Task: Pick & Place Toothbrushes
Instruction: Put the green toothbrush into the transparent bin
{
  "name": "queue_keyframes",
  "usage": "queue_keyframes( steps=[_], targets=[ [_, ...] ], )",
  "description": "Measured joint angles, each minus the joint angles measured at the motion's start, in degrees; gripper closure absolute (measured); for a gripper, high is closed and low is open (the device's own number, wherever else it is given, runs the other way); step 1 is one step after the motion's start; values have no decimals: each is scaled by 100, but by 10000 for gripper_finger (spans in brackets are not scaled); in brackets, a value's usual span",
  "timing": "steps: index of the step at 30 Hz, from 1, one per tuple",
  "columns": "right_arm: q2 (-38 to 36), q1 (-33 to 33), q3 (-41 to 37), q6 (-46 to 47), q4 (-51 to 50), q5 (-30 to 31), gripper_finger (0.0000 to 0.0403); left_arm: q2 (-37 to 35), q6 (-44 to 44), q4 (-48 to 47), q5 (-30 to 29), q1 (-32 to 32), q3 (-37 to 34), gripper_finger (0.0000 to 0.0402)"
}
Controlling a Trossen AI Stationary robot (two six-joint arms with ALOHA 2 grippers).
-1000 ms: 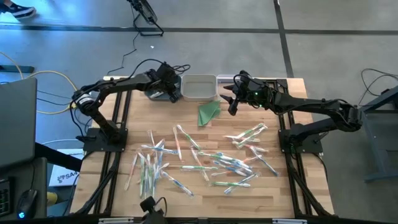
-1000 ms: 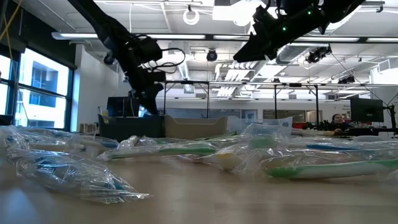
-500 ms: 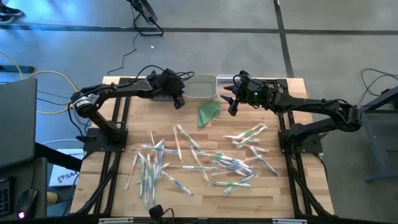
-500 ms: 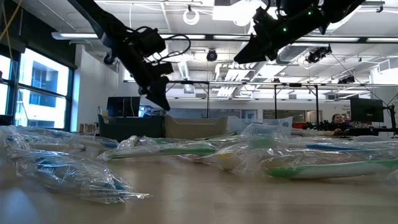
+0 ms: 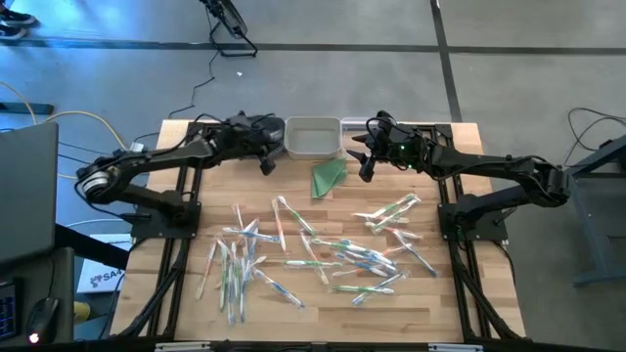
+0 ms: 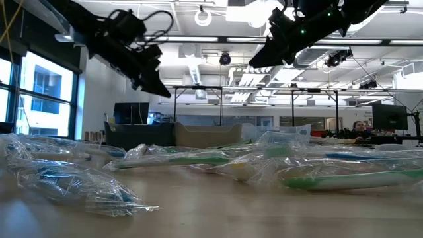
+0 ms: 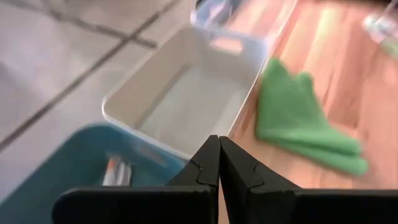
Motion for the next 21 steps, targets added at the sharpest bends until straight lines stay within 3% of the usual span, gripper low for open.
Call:
queue_keyframes(
  steps=[6, 21],
  targets=[
    [0, 0, 0, 95, 3, -25, 211, -786, 6, 644, 346, -2, -581, 401],
    [0, 11, 0, 111, 51, -44, 211, -2294, 247, 789, 987, -2, -1250, 401]
  ],
)
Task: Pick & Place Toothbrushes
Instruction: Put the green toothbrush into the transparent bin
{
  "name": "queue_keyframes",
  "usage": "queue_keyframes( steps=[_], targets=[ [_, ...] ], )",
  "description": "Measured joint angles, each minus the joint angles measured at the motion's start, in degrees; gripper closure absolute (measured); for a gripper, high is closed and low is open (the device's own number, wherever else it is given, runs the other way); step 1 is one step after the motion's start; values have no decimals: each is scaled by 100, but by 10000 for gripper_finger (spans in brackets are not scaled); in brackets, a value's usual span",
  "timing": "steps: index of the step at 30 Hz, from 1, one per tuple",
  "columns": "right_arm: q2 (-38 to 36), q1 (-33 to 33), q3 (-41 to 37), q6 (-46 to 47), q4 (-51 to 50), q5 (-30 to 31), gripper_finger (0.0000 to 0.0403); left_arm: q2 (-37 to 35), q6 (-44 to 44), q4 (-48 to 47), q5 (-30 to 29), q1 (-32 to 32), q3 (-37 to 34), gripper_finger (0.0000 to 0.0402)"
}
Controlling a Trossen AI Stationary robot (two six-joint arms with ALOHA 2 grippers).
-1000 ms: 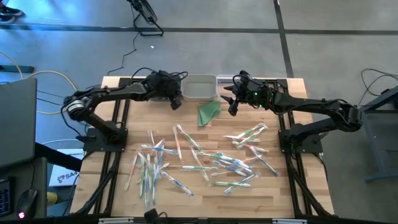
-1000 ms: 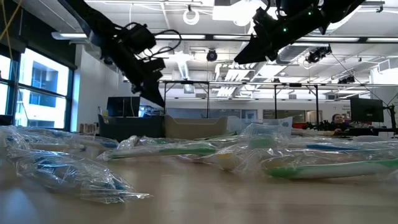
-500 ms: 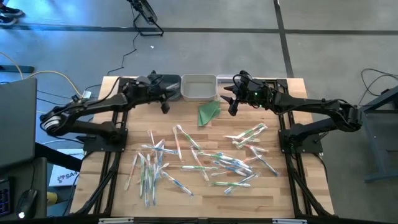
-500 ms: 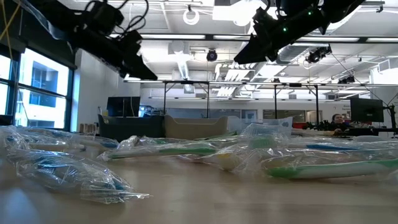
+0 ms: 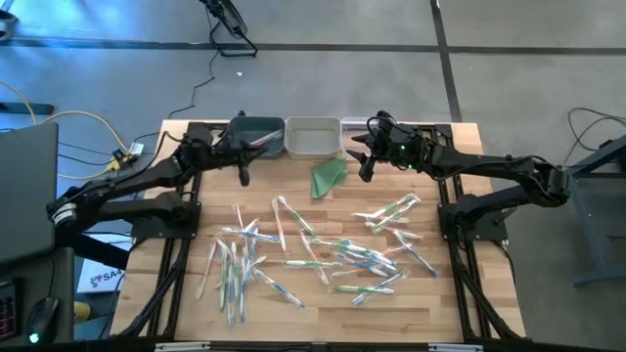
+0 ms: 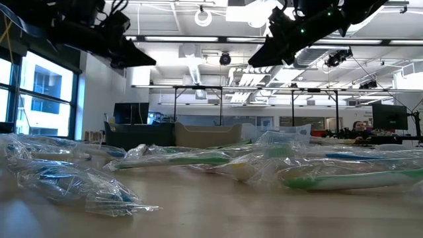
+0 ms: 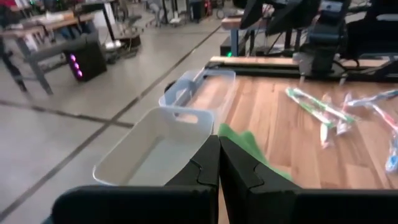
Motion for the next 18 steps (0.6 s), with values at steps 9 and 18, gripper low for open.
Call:
queue_keyframes(
  steps=[9, 18],
  targets=[
    [0, 0, 0, -4, -11, -3, 211, -145, 291, -84, 126, 0, -31, 401],
    [0, 0, 0, 32, -176, -5, 211, -245, 338, -221, 219, 0, -34, 401]
  ],
)
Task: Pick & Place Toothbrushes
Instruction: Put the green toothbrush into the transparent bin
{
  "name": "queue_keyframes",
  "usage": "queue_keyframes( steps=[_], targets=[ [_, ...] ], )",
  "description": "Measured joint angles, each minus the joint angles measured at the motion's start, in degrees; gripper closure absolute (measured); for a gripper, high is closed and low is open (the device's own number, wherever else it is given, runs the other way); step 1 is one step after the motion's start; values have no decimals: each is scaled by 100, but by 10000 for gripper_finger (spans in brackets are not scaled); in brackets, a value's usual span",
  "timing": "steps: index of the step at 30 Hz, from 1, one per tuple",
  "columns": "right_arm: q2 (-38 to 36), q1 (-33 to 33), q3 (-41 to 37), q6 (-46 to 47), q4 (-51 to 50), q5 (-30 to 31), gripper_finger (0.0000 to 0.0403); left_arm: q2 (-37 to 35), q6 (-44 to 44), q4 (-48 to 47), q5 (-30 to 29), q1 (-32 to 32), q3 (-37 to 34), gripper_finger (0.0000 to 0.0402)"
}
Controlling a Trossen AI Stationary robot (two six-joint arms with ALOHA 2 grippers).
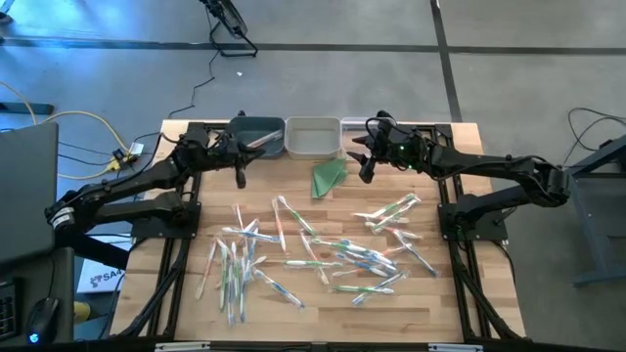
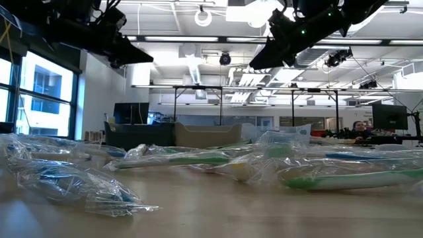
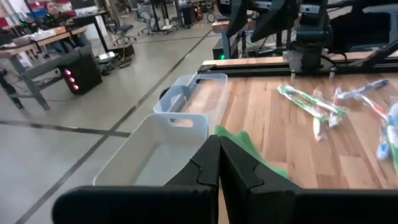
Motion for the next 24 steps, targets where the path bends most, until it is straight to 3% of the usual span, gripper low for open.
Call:
queue_keyframes(
  steps=[8, 16, 24],
  targets=[
    [0, 0, 0, 272, -7, -36, 211, 0, -237, -244, 30, 0, 0, 401],
    [0, 2, 0, 714, -38, -737, 211, 0, -240, -249, 28, 0, 0, 401],
    [0, 4, 0, 717, -330, -898, 211, 0, -243, -211, 30, 1, 2, 401]
  ],
)
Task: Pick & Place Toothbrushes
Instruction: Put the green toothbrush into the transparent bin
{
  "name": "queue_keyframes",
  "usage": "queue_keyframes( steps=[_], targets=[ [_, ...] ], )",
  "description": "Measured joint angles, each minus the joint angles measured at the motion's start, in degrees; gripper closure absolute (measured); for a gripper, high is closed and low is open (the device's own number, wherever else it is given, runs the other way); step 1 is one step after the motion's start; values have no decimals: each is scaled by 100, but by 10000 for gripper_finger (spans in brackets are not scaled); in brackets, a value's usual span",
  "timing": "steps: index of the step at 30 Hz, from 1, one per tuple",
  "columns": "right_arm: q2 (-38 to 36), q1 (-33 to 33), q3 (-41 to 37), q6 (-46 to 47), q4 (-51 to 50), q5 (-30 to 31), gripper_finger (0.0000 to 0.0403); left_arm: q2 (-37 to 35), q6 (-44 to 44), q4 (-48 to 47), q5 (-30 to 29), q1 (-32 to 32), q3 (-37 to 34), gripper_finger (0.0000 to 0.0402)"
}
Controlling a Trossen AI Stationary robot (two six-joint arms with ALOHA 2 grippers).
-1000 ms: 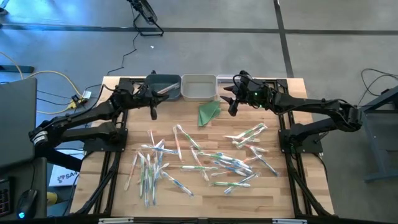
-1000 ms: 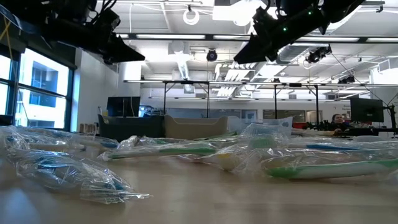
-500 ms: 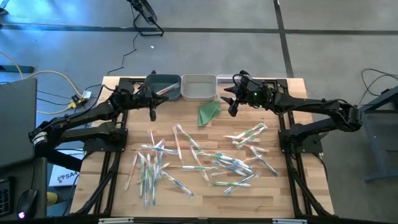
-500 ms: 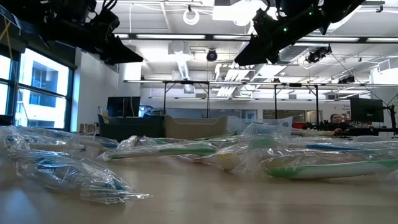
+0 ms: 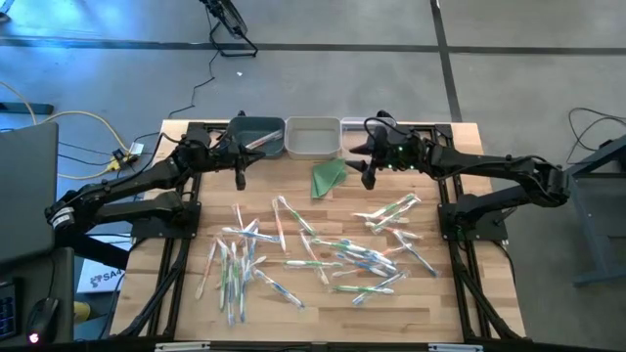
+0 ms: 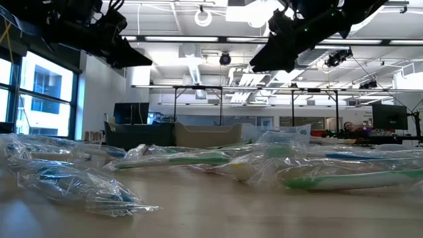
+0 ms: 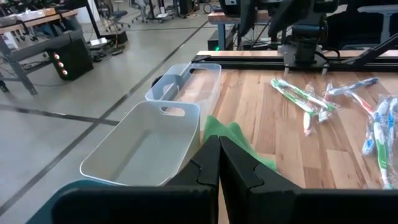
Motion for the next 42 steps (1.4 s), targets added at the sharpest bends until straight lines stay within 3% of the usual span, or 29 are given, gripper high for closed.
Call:
queue_keyframes(
  steps=[25, 34, 42],
  targets=[
    [0, 54, 0, -192, -403, 69, 211, 2, -4, 32, -105, 1, 2, 401],
    [0, 770, 0, -507, -808, 1034, 211, 2, -4, 22, -115, 1, 2, 401],
    [0, 1125, 0, 256, -1906, 1091, 211, 4, -4, -147, -113, 1, 9, 401]
  ],
)
